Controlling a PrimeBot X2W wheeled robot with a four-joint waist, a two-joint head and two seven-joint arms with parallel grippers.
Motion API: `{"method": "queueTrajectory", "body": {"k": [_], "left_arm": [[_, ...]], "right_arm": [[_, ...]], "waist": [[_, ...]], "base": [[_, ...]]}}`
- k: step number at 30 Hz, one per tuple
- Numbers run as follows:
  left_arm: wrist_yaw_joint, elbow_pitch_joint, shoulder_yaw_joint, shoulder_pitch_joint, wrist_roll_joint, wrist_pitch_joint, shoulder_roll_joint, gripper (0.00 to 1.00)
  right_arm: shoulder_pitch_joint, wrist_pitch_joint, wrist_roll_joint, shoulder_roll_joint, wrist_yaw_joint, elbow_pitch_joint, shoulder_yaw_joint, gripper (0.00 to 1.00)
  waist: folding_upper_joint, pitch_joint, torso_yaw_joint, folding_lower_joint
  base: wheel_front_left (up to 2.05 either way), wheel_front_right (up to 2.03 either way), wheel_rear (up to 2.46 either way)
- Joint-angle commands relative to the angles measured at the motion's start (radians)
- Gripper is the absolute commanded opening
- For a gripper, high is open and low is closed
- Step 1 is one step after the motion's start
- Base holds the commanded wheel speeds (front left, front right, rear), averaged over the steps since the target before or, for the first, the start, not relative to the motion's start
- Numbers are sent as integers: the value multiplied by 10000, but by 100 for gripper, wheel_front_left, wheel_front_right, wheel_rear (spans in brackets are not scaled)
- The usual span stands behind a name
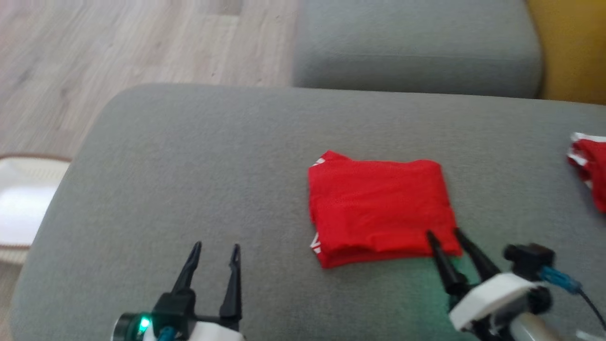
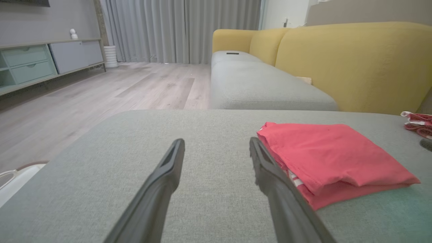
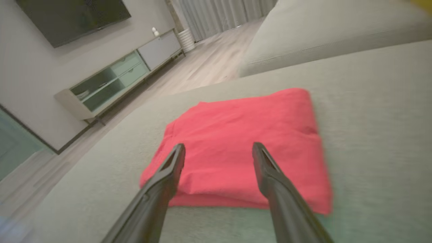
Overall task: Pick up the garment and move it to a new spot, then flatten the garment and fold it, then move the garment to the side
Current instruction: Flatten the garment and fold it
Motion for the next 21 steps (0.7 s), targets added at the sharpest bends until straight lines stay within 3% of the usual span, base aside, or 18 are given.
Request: {"method": "queueTrajectory", "body": {"k": [1,8,15,21], "left_arm": [[-37,-366,509,-176,31,-122,-49,100],[-122,-560,1001,167,118,-122,-24,100],[-188,-846,1346,683,279,-122,-17,100],[-132,-1057,1478,945,374,-122,-41,100]], "right_arm": [[-101,-627,-388,-212,67,-17,-159,100],[116,-1282,-1561,23,67,63,-930,100],[1097,-1304,-3571,983,67,-1205,-2742,100],[1907,-1305,-4492,1661,67,-1737,-3289,100]], "waist": [[0,-252,-334,0],[0,-557,-690,0],[0,-862,-904,0],[0,-981,-912,0]], "base": [[0,0,0],[0,0,0],[0,0,0],[0,0,0]]}}
